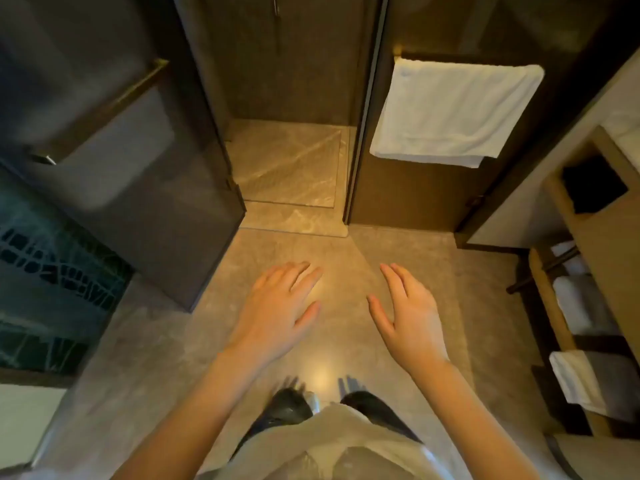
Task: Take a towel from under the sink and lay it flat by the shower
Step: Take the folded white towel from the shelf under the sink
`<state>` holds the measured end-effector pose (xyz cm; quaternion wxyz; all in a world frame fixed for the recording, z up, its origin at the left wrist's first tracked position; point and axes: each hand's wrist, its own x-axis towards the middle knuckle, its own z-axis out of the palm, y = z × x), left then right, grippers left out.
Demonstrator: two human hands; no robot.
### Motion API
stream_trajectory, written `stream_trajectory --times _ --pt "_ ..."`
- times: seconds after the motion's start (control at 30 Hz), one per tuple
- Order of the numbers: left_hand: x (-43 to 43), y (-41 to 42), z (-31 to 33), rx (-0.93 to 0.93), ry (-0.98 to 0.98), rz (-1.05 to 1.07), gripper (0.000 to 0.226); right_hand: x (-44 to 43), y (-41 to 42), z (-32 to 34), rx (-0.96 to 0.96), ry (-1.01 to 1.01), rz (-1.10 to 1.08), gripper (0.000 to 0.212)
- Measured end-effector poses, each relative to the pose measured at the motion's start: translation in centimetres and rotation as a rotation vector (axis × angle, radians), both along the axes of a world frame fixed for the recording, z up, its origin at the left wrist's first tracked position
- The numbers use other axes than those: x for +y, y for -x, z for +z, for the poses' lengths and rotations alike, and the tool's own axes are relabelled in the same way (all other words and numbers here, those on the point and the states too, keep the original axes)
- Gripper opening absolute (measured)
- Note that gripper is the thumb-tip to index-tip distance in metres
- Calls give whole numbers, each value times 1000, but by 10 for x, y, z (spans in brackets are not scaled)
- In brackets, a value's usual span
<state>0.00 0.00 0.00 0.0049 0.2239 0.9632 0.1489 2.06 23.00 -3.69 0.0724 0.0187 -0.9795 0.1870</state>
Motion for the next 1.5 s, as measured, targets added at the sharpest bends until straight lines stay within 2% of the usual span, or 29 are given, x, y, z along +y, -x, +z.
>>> stream_trajectory --times 0.17,0.27,0.43,0.6,0.83,0.97,1.13,1.43,1.5 --pt "-3 103 18 19 -8 -79 52 -3 78 5 84 29 -53 57" --pt "18 144 5 -4 -80 -94 54 16 116 -7 102 5 -93 55" --pt "73 215 -19 -78 -124 -79 52 58 188 -31 43 -31 -178 52" --pt "130 304 -8 -24 -63 -189 49 121 261 -16 -23 19 -239 58" --pt "233 411 11 18 -121 -342 51 210 320 17 67 57 -426 62" --pt "297 445 0 4 -100 -511 51 249 324 13 28 -46 -568 59" --pt "376 475 -27 -151 -99 -731 46 287 315 -11 -27 21 -798 59" --pt "551 523 -26 -117 -127 -1289 43 338 306 -17 29 104 -1256 59" --pt "588 526 -20 -117 -138 -1393 43 347 304 -13 13 70 -1371 59"
